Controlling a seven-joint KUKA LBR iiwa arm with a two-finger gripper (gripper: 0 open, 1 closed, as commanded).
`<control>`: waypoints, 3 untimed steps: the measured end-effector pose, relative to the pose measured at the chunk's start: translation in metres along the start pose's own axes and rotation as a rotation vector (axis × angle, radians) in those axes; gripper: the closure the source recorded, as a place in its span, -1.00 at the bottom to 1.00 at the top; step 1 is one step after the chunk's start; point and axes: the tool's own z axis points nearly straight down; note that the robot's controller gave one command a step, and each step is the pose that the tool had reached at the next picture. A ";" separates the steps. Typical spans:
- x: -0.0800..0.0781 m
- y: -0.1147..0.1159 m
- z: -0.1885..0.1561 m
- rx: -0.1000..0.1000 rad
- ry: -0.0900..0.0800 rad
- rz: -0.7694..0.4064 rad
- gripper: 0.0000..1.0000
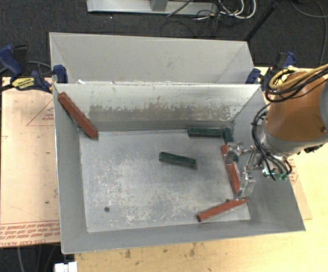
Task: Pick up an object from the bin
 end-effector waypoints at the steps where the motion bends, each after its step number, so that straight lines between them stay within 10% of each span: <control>1: 0.053 0.014 0.064 0.001 -0.011 -0.014 -1.00; 2: 0.053 0.014 0.063 0.001 -0.008 -0.018 1.00; 3: 0.041 0.013 -0.070 0.004 -0.018 -0.060 1.00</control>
Offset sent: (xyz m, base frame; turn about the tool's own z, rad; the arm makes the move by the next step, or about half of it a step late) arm -0.0538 0.0133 -0.0624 -0.0162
